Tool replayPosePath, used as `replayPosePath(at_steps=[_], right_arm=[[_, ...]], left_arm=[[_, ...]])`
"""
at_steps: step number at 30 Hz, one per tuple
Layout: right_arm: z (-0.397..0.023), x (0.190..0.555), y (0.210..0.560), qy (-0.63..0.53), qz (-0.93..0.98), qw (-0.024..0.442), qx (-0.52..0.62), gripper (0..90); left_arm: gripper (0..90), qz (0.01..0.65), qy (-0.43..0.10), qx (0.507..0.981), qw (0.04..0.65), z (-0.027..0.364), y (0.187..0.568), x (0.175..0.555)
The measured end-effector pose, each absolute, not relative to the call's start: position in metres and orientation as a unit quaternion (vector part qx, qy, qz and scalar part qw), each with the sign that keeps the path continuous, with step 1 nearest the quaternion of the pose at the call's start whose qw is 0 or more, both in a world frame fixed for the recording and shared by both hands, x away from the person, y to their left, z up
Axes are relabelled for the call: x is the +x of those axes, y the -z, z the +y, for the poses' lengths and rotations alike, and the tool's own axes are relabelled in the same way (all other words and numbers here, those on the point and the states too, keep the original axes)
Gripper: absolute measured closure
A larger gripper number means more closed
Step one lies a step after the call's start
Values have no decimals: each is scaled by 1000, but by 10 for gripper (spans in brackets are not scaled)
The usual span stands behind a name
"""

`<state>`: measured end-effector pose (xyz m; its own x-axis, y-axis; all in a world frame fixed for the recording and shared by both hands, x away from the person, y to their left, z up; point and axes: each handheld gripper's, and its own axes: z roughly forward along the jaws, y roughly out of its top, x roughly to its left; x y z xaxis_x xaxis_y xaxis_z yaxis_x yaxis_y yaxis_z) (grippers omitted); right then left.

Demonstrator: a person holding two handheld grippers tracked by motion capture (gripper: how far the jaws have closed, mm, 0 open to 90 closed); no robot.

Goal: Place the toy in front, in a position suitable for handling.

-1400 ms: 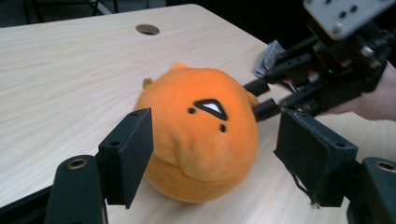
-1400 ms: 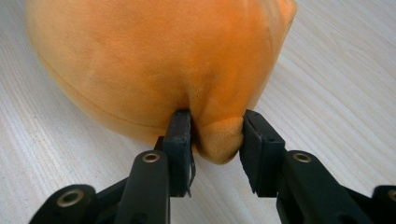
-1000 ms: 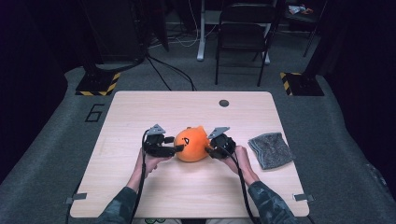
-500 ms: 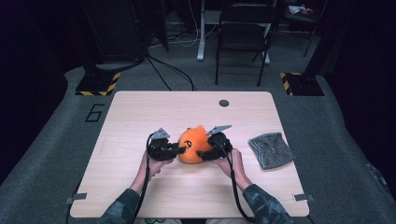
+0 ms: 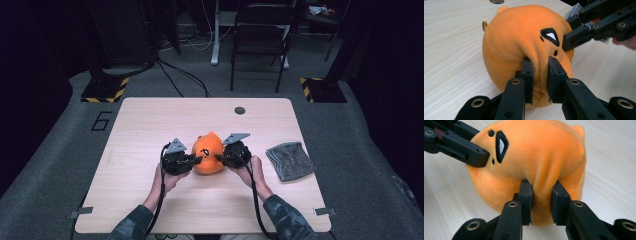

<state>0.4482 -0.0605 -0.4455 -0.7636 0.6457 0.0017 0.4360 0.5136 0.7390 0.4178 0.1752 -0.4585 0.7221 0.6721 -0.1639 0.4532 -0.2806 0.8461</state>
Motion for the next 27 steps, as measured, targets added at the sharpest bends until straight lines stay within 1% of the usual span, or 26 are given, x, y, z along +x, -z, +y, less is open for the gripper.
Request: replayPosePath(at_steps=[2,5,7,9,10,11,12,13,14,15,16,17,18,21,22,23,25,27], right_arm=[[-65,450,441,-378,871,138,281,734],[-67,452,440,-375,880,130,261,734],[-68,455,444,-356,897,120,234,732],[-68,456,448,-351,899,117,233,733],[-69,459,455,-341,908,115,214,733],[-69,459,455,-341,908,115,214,733],[-70,460,457,-351,902,108,226,731],[-70,460,456,-350,903,111,225,730],[-70,460,456,-351,902,111,224,731],[-70,460,456,-351,902,111,224,731],[-70,460,457,-350,903,110,223,730],[-70,460,457,-351,904,111,219,729],[-70,459,456,-347,906,112,215,729],[-68,459,456,-344,909,111,209,729],[-68,459,456,-344,909,113,206,728],[-68,459,456,-345,909,113,206,728],[-68,458,456,-344,909,114,206,725],[-68,458,456,-343,909,115,205,722]], left_arm=[[768,353,-113,797,477,172,456,413],[760,355,-111,804,465,168,457,409],[754,356,-108,811,452,164,461,407],[748,358,-98,817,442,161,469,407],[725,356,-95,818,441,162,471,409],[693,356,-95,818,441,162,471,409],[639,356,-85,819,442,166,466,411],[576,356,-85,819,442,166,466,411],[524,352,-74,824,438,173,460,415],[490,352,-74,824,438,173,460,415],[490,352,-73,821,443,177,458,417],[421,356,-75,816,450,182,455,419],[408,364,-76,804,464,194,447,425],[372,372,-86,793,475,203,443,431],[364,372,-84,789,482,207,448,440],[364,372,-84,789,482,207,448,440],[354,369,-56,795,478,201,465,448],[358,368,-52,800,471,198,469,449]])
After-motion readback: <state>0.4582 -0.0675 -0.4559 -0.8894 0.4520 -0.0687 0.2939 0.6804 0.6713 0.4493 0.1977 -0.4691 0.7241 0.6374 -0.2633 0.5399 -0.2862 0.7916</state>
